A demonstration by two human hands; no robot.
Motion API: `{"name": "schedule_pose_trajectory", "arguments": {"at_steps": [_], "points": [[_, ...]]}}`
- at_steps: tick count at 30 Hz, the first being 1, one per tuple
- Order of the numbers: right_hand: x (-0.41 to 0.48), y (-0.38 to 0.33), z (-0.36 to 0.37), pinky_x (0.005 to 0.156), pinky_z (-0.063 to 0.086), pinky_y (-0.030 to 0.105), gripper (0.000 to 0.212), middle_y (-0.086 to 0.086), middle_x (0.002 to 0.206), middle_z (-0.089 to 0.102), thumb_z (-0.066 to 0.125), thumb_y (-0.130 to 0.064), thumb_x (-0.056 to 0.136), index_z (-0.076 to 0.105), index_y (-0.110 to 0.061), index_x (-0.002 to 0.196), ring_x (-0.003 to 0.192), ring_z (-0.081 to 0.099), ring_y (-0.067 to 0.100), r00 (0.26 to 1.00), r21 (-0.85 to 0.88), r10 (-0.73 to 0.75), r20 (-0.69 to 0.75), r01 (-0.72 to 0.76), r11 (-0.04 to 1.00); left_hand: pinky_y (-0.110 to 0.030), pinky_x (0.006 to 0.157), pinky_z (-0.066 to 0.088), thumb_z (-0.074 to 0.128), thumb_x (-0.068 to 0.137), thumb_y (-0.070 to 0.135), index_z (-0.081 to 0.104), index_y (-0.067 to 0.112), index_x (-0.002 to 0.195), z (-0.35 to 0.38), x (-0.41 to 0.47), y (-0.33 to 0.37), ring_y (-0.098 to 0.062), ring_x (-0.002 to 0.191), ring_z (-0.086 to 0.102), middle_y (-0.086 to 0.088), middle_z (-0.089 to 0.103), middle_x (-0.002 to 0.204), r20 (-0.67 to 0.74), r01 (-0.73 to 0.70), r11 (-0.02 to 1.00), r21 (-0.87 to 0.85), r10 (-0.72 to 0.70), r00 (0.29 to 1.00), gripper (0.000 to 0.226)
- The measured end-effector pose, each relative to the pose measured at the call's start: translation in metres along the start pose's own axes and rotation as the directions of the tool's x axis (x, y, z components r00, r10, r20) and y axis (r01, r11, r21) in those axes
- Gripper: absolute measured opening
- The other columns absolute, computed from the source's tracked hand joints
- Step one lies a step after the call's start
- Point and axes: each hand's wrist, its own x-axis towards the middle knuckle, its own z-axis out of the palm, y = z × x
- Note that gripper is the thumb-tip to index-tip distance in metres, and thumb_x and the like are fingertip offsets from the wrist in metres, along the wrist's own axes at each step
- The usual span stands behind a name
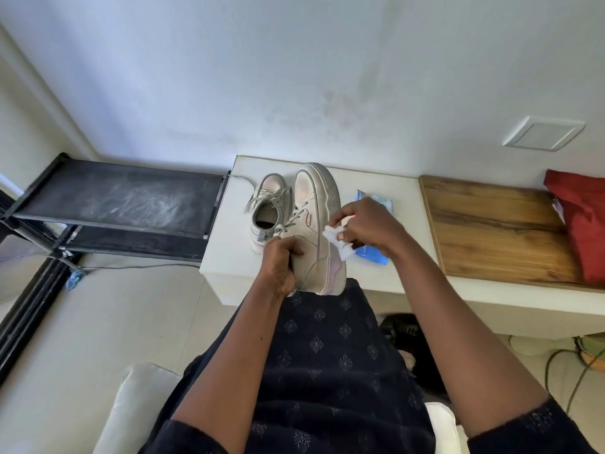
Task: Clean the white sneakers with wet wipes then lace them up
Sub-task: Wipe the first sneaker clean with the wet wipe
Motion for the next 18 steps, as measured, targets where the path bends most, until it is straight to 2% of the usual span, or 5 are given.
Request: {"name": "schedule_pose_trajectory", "arguments": {"at_steps": [5, 8, 14, 16, 18], "points": [[0.019, -0.002, -0.005, 0.079, 0.051, 0.035, 0.021, 0.019, 0.092, 0.066, 0.051, -0.004, 0.084, 0.068, 0.003, 0.094, 0.087, 0.062, 0.033, 0.986, -0.209, 0.004, -0.164, -0.038, 0.977, -0.034, 0.064, 0.047, 0.048, 0.04, -0.003, 0.048, 0.007, 0.1, 0.003, 0.002, -0.002, -0.027, 0.078, 0.046, -0.01, 0.047, 0.082, 0.025, 0.018, 1.0, 0.013, -0.018, 1.0, 0.061], [0.025, -0.007, 0.006, 0.072, 0.047, 0.031, 0.014, 0.016, 0.075, 0.062, 0.056, -0.009, 0.085, 0.064, -0.003, 0.075, 0.074, 0.054, 0.035, 0.951, -0.205, -0.066, -0.301, 0.003, 0.979, -0.032, 0.06, 0.049, 0.047, 0.042, -0.002, 0.047, 0.007, 0.1, 0.006, 0.006, -0.003, -0.026, 0.071, 0.047, -0.01, 0.048, 0.078, 0.05, 0.031, 1.0, -0.004, -0.031, 0.998, 0.059], [0.022, 0.003, 0.043, 0.068, 0.038, 0.032, 0.032, 0.018, 0.1, 0.062, 0.042, 0.004, 0.089, 0.064, -0.004, 0.11, 0.093, 0.056, 0.034, 0.793, -0.327, -0.284, -0.539, 0.114, 0.938, -0.038, 0.07, 0.051, 0.044, 0.053, -0.005, 0.051, 0.002, 0.086, 0.009, 0.008, 0.002, -0.028, 0.07, 0.05, -0.011, 0.048, 0.08, 0.193, 0.057, 0.997, -0.045, -0.047, 0.98, 0.034], [0.021, 0.007, 0.053, 0.08, 0.043, 0.036, 0.044, 0.019, 0.118, 0.055, 0.039, 0.012, 0.085, 0.053, -0.001, 0.124, 0.109, 0.052, 0.035, 0.787, -0.38, -0.367, -0.495, 0.184, 0.907, -0.039, 0.069, 0.054, 0.036, 0.065, -0.009, 0.052, -0.002, 0.079, 0.01, 0.008, 0.005, -0.03, 0.069, 0.054, -0.013, 0.052, 0.078, 0.222, 0.076, 0.995, -0.066, -0.06, 0.973, 0.023], [0.019, 0.008, 0.061, 0.102, 0.038, 0.036, 0.057, 0.023, 0.145, 0.031, 0.035, 0.017, 0.085, 0.033, 0.003, 0.14, 0.134, 0.031, 0.034, 0.817, -0.403, -0.392, -0.423, 0.217, 0.889, -0.038, 0.066, 0.055, 0.037, 0.064, -0.009, 0.052, -0.003, 0.082, 0.011, 0.011, 0.007, -0.032, 0.071, 0.054, -0.016, 0.052, 0.081, 0.23, 0.077, 0.994, -0.081, -0.057, 0.972, 0.024]]}}
